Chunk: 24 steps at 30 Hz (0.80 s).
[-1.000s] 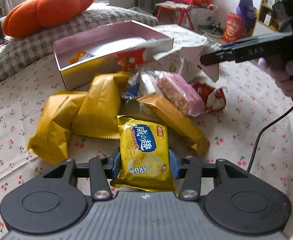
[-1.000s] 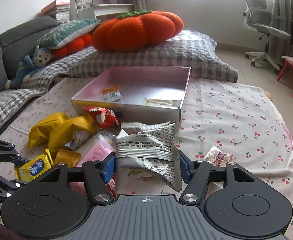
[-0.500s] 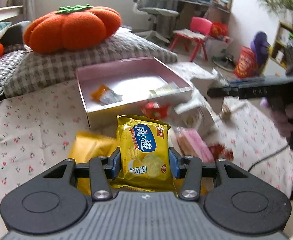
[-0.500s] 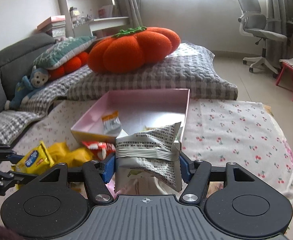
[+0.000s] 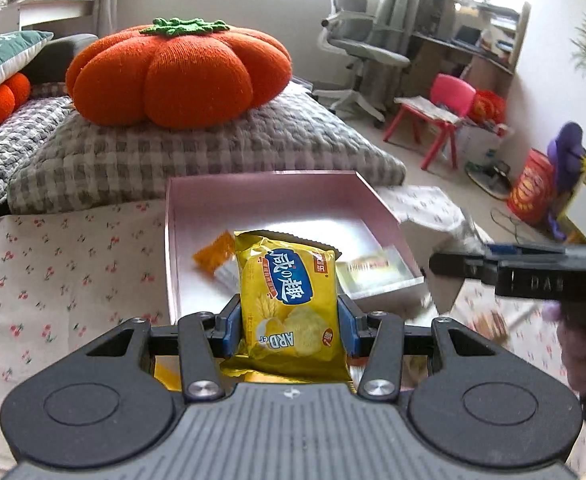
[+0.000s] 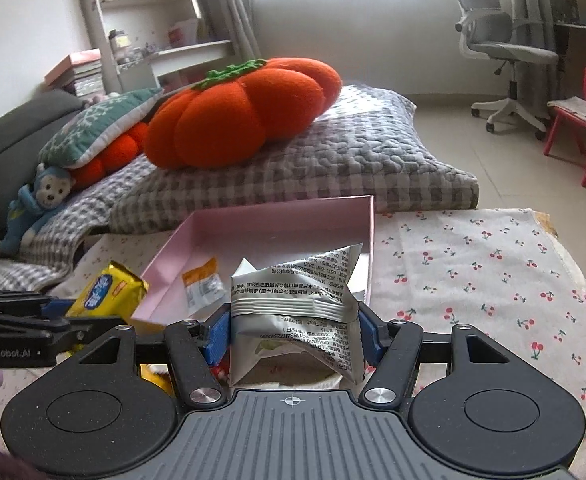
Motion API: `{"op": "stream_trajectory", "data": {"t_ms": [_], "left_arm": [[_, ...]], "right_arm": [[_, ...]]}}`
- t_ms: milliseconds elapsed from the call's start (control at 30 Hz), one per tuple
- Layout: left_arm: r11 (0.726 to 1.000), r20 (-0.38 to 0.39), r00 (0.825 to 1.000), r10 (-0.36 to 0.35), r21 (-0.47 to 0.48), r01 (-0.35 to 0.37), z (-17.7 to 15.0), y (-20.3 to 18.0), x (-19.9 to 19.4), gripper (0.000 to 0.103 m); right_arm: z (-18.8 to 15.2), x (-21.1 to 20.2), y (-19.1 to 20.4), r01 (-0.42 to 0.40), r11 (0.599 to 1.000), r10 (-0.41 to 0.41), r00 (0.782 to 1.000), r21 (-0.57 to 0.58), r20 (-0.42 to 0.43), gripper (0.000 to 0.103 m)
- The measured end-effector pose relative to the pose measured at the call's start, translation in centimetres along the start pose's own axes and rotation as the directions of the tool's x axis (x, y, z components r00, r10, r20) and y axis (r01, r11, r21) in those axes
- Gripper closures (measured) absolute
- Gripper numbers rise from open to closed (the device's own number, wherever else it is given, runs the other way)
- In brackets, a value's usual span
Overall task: Organize snacks
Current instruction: 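Carry both packets into the pink box and open both grippers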
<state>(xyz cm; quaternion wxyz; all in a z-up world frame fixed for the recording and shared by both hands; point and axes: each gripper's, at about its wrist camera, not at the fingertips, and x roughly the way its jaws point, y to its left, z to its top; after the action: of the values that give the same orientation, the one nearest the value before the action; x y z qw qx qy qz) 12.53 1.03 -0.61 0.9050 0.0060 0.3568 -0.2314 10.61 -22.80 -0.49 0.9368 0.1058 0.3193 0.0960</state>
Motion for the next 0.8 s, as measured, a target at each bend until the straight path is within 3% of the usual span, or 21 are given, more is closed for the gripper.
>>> {"op": "stream_trajectory", "data": {"t_ms": [333,800], "left_arm": [[0.997,-0.011,1.000,-0.012,-0.072,0.011,1.9,0.0,3.4,0.059],[0.998,-0.122,0.991,0.050,-0.016,-0.053,3.0,-1.2,8.2,0.059]], "right_arm": [[1.5,2.3,-1.7,-0.008,0.998,0.010,1.000,0.056,-0.027,0.040],[3.5,8.4,-2.7,0.047,0.997,-0.043,0.997,0.056,-0.062,0.040]]}}
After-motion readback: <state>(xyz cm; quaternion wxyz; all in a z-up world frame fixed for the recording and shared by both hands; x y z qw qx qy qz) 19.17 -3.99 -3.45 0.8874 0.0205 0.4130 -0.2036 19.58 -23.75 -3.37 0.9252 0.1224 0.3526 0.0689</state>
